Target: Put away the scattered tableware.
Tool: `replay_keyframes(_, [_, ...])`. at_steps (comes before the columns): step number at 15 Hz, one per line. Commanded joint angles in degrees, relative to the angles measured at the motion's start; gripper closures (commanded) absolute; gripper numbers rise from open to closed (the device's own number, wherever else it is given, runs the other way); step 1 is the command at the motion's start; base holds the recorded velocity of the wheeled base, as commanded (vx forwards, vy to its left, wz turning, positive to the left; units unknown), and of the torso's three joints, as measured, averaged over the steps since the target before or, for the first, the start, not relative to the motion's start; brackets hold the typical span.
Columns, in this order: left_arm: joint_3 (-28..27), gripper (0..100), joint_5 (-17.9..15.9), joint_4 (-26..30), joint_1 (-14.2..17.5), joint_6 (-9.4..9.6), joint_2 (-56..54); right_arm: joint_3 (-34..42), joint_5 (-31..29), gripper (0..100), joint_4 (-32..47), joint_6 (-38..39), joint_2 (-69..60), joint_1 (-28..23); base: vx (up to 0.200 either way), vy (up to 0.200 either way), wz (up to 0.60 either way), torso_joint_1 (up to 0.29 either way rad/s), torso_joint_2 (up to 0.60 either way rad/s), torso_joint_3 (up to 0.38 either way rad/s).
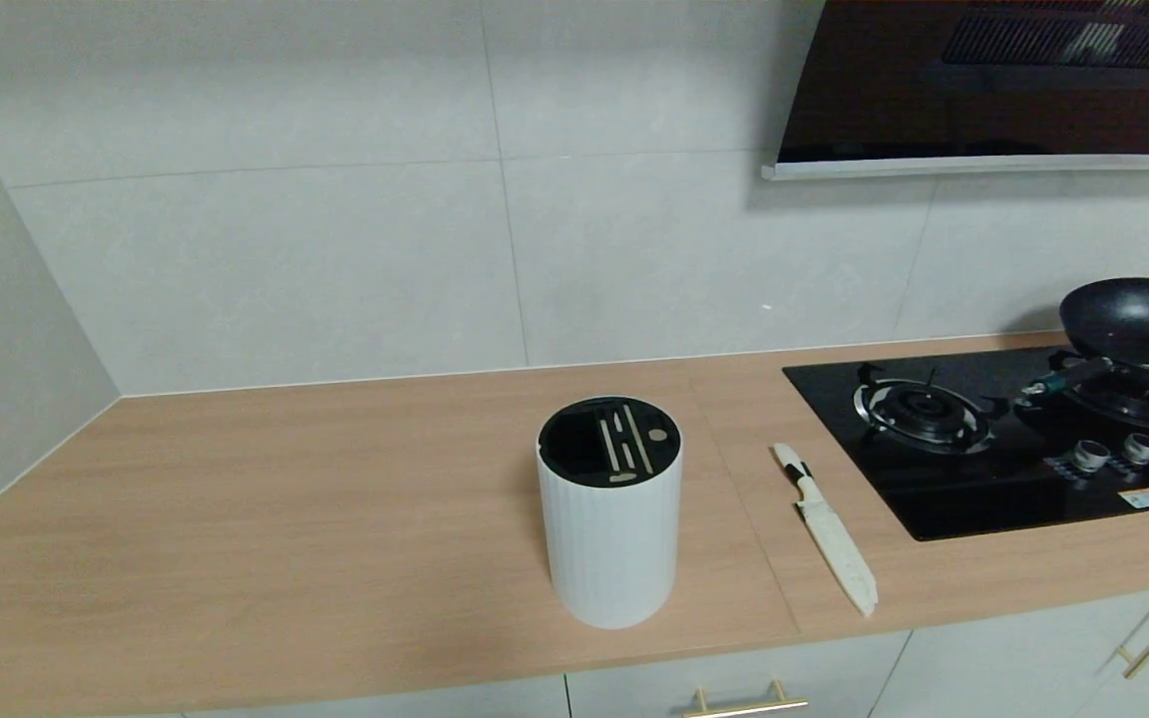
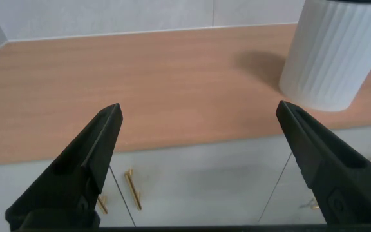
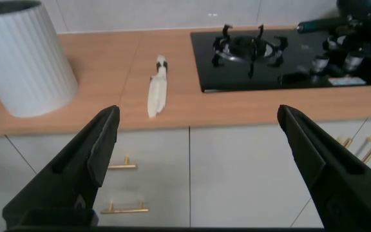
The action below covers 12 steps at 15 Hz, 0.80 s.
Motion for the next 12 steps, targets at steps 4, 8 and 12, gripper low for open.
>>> replay_keyframes(4, [0.0, 0, 0.0, 0.0, 0.0, -0.01, 0.0, 0.0, 0.0, 0, 0.0, 0.0, 0.0, 0.0, 0.0, 0.0, 0.0, 0.126, -0.26, -0.135])
replay_keyframes(8, [0.0, 0, -0.1, 0.0, 0.0, -0.01, 0.0, 0.0, -0.1, 0, 0.1, -0.1, 0.0, 0.0, 0.0, 0.0, 0.0, 0.0, 0.0, 0.0])
replay_keyframes(12, [0.0, 0, -0.1, 0.0, 0.0, -0.09, 0.0, 0.0, 0.0, 0, 0.0, -0.4, 0.0, 0.0, 0.0, 0.0, 0.0, 0.0, 0.0, 0.0])
